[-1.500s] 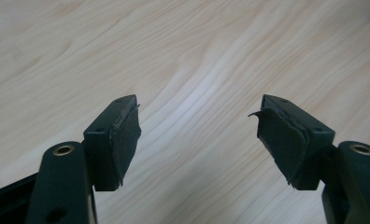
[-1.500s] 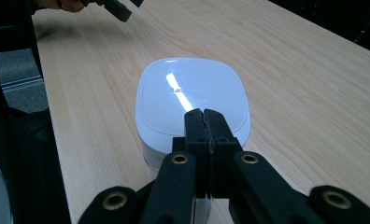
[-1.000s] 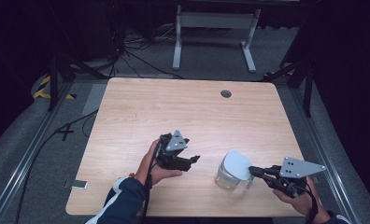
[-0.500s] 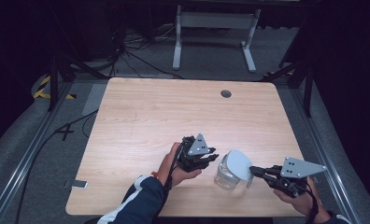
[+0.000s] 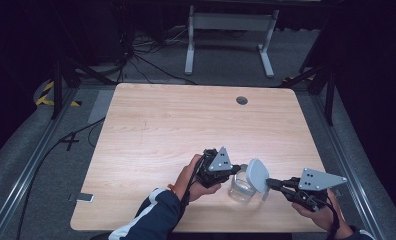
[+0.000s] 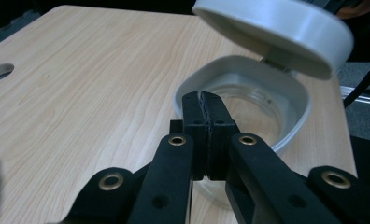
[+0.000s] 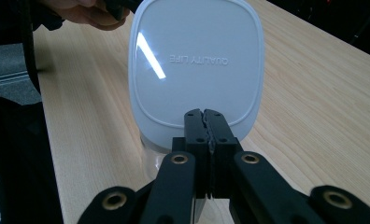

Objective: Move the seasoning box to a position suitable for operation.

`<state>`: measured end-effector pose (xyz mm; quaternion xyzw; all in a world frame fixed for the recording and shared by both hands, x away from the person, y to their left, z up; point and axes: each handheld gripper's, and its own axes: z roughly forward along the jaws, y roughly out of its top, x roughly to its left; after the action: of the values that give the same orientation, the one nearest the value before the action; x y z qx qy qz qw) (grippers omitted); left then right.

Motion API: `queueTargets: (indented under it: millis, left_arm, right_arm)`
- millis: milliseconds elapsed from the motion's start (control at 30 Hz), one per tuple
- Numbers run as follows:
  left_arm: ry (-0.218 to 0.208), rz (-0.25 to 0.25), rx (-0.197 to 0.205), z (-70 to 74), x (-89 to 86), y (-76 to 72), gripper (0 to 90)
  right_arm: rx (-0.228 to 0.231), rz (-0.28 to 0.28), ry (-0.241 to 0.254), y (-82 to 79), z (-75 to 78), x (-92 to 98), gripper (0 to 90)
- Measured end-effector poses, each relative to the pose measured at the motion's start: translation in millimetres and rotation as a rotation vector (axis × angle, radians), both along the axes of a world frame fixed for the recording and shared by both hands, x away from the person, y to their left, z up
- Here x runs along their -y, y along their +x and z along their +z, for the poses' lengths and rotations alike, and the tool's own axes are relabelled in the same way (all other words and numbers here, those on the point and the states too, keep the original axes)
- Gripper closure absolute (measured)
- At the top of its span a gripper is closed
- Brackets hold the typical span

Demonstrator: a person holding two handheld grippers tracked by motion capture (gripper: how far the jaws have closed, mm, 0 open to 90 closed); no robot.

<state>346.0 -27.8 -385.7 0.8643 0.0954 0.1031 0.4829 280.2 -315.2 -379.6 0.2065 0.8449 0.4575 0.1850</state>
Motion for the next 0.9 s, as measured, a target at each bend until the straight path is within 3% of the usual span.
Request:
queueTargets:
  millis: [433, 767, 900]
  left_arm:
    - [-0.039, -0.026, 0.020, 16.9, 13.3, -6.9, 89.2]
    - [-0.002, -0.071, 0.056, 33.7, 27.8, -7.6, 86.8]
    - [-0.009, -0.083, 0.063, 37.2, 34.5, -9.5, 86.8]
  right_arm:
    - [0.001, -0.004, -0.005, 0.7, -0.7, 1.3, 89.1]
    - [-0.003, -0.013, -0.001, 1.4, 0.0, 6.3, 88.9]
    - [-0.017, -0.015, 0.014, 1.4, -1.0, 10.4, 88.7]
